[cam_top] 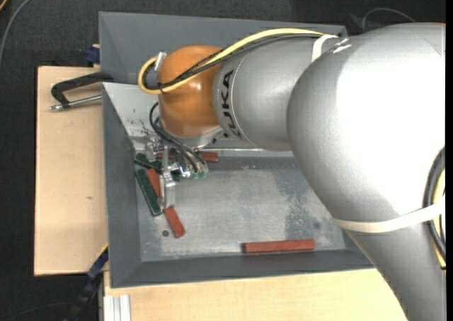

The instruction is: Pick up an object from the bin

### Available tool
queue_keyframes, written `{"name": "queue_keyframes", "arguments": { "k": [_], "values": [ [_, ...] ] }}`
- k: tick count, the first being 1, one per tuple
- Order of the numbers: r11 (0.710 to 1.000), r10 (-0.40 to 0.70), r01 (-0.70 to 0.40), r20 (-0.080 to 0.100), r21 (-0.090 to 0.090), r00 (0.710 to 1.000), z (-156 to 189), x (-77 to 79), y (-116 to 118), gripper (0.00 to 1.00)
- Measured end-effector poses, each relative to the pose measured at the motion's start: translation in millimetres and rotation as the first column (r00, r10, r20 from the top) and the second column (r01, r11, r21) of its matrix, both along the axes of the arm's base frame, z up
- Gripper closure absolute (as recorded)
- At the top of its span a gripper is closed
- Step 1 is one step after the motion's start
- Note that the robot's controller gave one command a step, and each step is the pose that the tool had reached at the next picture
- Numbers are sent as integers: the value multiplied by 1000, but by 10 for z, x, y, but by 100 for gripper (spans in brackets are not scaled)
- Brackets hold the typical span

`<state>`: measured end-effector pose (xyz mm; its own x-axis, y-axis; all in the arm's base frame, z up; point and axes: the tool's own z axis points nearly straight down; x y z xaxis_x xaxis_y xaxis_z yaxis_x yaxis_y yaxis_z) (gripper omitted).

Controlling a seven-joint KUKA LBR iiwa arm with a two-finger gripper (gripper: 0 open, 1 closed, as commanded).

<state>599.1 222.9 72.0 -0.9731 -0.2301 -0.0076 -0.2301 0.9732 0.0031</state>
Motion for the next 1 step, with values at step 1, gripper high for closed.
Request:
{"name": "queue_keyframes", "arguments": {
  "k": [1],
  "values": [
    [1000, -16, 16, -4, -2, 1000, 2, -457, 121, 0]
  ]
}}
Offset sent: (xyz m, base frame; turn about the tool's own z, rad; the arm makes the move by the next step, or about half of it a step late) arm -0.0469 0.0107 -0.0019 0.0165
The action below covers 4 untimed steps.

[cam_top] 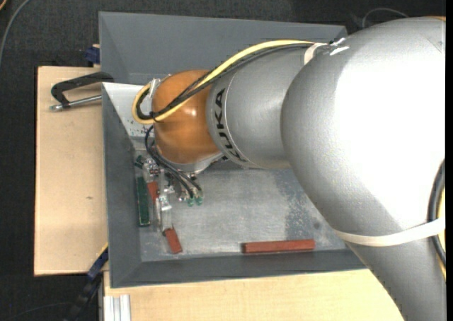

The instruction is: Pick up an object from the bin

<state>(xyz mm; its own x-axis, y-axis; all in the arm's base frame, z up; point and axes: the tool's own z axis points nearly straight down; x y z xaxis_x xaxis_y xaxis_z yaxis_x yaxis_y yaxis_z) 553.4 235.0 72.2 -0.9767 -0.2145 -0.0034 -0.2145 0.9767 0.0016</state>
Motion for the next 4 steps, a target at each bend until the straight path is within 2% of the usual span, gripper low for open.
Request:
{"name": "queue_keyframes", "arguments": {
  "k": [1, 2, 3, 4],
  "values": [
    [635, 772, -772, 6, -5, 635, 20, 179, -94, 0],
    [537, 844, -844, 3, -5, 537, -5, 384, -34, 0],
    [538, 843, -843, 7, -5, 537, 24, 398, -25, 100],
    [221, 975, -975, 7, -12, 221, 1687, 231, -177, 100]
  ]
}}
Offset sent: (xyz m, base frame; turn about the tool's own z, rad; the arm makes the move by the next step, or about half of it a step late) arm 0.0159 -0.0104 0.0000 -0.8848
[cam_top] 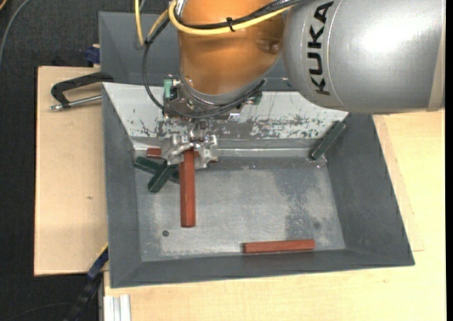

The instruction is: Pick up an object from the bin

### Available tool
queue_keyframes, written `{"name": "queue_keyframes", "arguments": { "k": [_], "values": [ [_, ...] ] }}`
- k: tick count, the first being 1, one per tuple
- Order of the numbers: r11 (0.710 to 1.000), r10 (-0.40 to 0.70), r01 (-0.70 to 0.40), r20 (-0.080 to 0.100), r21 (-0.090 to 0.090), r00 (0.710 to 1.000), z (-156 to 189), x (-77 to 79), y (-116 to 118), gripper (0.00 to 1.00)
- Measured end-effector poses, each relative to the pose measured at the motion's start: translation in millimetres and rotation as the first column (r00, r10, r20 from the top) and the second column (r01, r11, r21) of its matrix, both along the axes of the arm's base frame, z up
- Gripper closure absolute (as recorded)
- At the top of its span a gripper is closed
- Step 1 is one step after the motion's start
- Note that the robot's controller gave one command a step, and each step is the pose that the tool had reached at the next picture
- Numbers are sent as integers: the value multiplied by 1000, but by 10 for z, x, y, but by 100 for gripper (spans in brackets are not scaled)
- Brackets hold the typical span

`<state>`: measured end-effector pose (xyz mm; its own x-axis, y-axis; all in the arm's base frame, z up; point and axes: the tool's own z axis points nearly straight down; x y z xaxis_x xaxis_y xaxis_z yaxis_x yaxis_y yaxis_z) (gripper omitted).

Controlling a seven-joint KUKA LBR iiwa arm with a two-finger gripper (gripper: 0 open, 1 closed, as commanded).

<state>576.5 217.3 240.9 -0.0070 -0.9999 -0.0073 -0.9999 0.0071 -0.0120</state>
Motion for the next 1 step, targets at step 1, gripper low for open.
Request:
{"name": "queue_keyframes", "arguments": {
  "k": [1],
  "values": [
    [1000, 24, -24, -5, -1, 1000, -94, 274, 119, 100]
  ]
}}
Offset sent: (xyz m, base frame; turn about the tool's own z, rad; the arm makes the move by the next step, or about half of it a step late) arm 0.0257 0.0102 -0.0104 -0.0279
